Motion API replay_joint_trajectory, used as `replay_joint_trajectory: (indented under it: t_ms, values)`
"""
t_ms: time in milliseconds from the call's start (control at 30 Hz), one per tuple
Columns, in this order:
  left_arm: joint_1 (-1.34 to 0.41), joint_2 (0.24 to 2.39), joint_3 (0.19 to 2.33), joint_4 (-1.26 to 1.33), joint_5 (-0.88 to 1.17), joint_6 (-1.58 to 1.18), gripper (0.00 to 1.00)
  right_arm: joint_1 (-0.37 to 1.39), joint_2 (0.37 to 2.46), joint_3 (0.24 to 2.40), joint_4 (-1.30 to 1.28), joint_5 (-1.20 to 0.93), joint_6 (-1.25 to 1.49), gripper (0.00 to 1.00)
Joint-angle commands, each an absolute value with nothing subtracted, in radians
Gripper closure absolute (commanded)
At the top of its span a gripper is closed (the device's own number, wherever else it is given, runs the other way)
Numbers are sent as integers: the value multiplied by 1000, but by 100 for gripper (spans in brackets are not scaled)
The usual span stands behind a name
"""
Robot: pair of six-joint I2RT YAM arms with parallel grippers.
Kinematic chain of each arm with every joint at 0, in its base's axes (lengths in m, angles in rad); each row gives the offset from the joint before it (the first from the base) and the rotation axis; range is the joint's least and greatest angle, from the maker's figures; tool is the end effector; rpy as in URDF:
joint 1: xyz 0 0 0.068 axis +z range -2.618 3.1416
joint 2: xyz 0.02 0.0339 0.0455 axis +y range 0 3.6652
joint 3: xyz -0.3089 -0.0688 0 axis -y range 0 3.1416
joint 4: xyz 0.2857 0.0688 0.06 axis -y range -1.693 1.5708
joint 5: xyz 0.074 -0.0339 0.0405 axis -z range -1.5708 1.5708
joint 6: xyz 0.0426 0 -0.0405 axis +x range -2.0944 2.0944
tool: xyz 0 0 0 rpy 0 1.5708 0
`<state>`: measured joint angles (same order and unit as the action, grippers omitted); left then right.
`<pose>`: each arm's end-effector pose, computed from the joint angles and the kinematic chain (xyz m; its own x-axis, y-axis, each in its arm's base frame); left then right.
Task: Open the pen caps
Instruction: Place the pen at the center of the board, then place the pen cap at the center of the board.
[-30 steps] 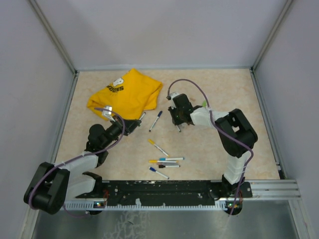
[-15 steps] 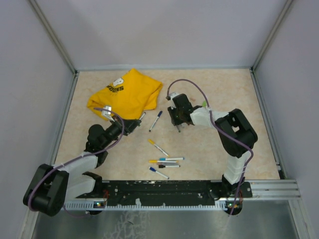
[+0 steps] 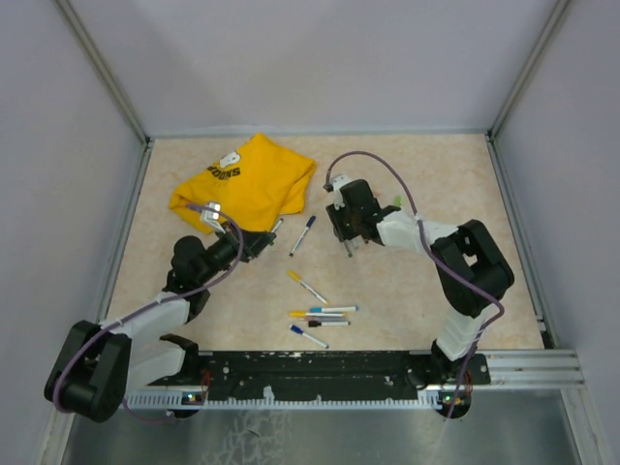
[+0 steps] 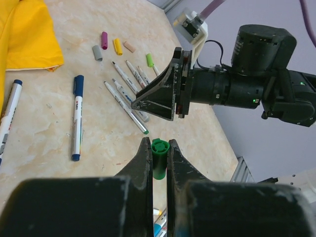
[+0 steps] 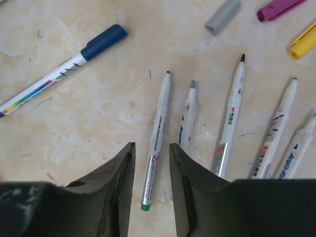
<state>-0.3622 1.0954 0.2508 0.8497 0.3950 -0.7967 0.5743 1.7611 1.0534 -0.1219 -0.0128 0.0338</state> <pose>0.2060 -0.0956 0.2149 -0.4878 -0.5209 -0.7005 0.4836 0.5068 -0.7137 0.3467 0.2250 0.1907 -0.6376 -0.3723 -0.6745 -0.5292 0.8479 0.0323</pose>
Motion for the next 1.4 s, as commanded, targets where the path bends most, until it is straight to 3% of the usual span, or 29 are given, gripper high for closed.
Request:
replay_joint_trajectory:
  t_ms: [0,567,633,733,800,1067,1367]
  values:
    - [-360,1101,305,788,420,-758,100,578,1673,1053,-80,-12,-3,66]
    - [-541,1278,596,474,182,-579,100,577,1370,998,-111,-51,-202,66]
    - [-564,1324,654,420,142,-561,100,569,1331,981,-118,-66,-224,59]
    - [-593,1409,732,373,101,-549,100,541,1271,934,-103,-113,-249,38]
    - [-604,1460,786,331,75,-546,100,513,1243,913,-111,-178,-276,30]
    - [-612,1672,1033,166,1,-535,100,417,1227,937,-182,-330,-274,28]
    - [-612,1945,1368,-45,-66,-516,100,393,1235,932,-178,-344,-268,29]
